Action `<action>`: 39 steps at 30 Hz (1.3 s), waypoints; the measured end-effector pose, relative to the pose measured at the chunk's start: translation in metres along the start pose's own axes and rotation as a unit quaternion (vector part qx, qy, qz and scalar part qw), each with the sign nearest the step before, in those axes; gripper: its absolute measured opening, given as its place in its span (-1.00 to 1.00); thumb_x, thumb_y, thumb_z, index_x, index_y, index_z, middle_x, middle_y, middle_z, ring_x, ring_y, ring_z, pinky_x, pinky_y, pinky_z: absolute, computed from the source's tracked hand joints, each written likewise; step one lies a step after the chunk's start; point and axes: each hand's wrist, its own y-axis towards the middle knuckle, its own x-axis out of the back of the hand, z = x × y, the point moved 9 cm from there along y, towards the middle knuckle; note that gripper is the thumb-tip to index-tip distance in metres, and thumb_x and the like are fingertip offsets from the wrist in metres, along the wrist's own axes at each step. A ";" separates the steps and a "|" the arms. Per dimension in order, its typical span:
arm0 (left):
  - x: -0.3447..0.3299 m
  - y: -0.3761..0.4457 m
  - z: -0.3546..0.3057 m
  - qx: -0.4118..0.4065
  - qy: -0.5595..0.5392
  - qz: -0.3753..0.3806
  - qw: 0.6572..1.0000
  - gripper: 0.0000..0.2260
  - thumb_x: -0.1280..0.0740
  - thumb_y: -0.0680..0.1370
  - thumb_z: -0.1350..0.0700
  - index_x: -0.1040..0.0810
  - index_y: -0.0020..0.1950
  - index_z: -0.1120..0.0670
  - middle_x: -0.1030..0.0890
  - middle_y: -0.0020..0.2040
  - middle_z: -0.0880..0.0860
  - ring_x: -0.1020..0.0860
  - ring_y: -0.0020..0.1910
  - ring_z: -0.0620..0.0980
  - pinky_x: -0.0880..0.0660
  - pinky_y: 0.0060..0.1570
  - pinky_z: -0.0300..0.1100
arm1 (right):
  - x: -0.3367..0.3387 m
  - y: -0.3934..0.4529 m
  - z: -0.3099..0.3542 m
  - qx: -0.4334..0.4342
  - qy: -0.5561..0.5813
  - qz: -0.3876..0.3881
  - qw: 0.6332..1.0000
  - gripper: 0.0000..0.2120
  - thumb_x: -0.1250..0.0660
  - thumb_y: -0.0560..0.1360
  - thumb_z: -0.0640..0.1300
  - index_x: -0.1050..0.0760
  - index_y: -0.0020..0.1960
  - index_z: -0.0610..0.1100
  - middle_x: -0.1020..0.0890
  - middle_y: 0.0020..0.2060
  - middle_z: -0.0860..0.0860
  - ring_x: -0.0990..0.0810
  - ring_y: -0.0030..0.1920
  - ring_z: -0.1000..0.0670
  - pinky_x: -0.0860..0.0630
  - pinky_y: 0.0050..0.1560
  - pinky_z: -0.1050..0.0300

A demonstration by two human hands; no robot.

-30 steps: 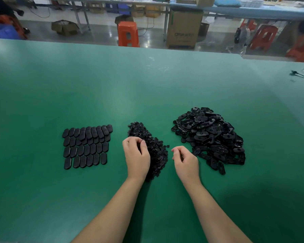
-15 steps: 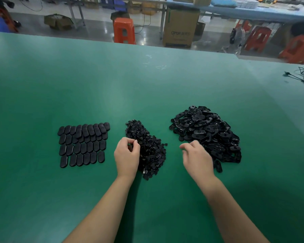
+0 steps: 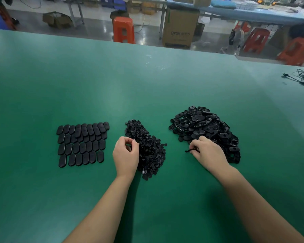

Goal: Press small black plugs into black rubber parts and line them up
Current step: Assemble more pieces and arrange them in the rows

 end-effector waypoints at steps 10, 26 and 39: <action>0.000 -0.001 -0.003 0.004 0.001 0.012 1.000 -0.86 -0.29 0.58 0.13 -0.41 -0.17 0.02 -0.52 -0.25 0.03 -0.47 -0.27 -0.01 -0.38 -0.29 -0.17 | -0.018 -0.015 0.038 -0.093 0.498 -0.095 0.857 -0.71 -0.26 0.65 -0.24 -0.61 0.04 0.13 -0.70 -0.22 0.10 -0.70 -0.20 0.07 -0.68 -0.07 -0.09; -0.003 0.001 -0.003 -0.010 0.001 0.026 1.000 -0.87 -0.38 0.56 0.12 -0.55 -0.17 -0.06 -0.58 -0.21 -0.04 -0.51 -0.22 -0.15 -0.38 -0.26 -0.45 | -0.057 -0.013 0.038 -0.159 0.613 -0.124 0.764 -0.87 -0.32 0.62 -0.30 -0.52 0.04 -0.08 -0.74 -0.18 -0.02 -0.75 -0.09 0.03 -0.65 0.13 -0.04; -0.003 0.005 -0.003 0.110 -0.125 0.012 0.986 -0.92 -0.39 0.60 0.08 -0.63 -0.09 -0.03 -0.60 -0.23 -0.09 -0.48 -0.33 -0.17 -0.44 -0.27 -0.32 | -0.056 -0.010 0.040 -0.141 0.571 -0.139 0.797 -0.75 -0.27 0.66 -0.21 -0.56 0.11 0.15 -0.71 -0.07 0.11 -0.70 -0.12 0.13 -0.66 0.02 0.18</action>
